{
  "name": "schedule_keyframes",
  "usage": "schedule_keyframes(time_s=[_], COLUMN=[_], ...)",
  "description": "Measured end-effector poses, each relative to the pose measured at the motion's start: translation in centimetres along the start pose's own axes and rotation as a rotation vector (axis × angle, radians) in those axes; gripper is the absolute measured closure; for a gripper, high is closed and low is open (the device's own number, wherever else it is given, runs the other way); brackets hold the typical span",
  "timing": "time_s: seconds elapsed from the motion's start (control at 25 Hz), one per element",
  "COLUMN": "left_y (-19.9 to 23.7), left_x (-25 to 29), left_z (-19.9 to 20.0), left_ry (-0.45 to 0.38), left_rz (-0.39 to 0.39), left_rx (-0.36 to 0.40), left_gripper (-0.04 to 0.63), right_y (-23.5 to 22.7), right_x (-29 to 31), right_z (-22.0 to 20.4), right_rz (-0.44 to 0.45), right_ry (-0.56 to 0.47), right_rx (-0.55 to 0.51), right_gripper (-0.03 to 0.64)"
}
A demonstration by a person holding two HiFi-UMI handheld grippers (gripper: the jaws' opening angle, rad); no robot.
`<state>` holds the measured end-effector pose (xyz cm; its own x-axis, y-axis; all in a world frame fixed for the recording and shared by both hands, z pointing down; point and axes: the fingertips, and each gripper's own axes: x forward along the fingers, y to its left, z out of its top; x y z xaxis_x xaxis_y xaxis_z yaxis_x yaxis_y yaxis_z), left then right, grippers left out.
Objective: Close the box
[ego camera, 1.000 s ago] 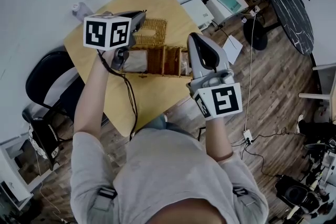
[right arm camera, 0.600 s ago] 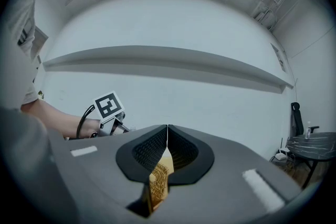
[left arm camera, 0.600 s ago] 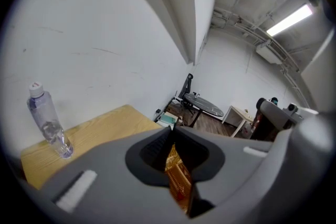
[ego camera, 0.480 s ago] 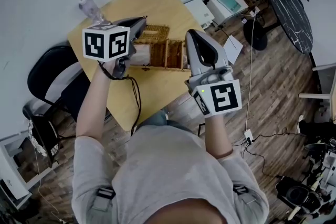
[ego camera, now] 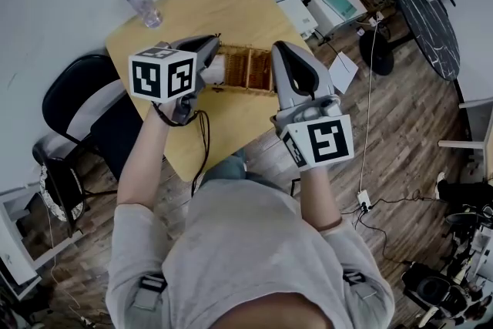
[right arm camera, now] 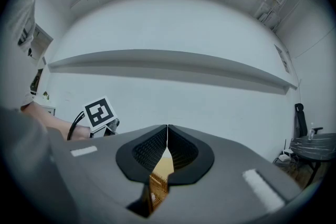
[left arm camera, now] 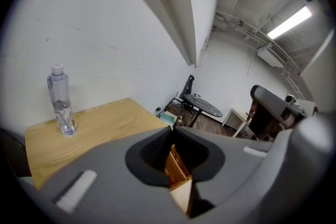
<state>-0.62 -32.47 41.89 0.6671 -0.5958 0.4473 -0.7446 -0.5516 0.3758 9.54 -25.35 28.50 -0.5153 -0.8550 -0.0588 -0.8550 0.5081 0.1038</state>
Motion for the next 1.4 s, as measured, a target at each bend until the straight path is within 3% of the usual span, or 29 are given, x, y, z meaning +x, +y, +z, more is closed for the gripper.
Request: schedule_keyframes(time_s=[0.64,1.4], left_y=[-0.1,1.2], left_x=[-1.4,-1.1], left_z=[-6.0,-12.5], left_ry=[0.007,0.079], left_rz=[0.033,0.076], left_rx=[-0.087,-0.155], left_gripper=[0.515,0.515], right_y=[1.5,3.0], right_x=[-1.3,-1.7], right_z=[0.3,0.1], right_rz=[0.01,0.017], right_ry=[-0.001,0.01], right_rx=[-0.009,-0.013], right_gripper=[0.611,0.611])
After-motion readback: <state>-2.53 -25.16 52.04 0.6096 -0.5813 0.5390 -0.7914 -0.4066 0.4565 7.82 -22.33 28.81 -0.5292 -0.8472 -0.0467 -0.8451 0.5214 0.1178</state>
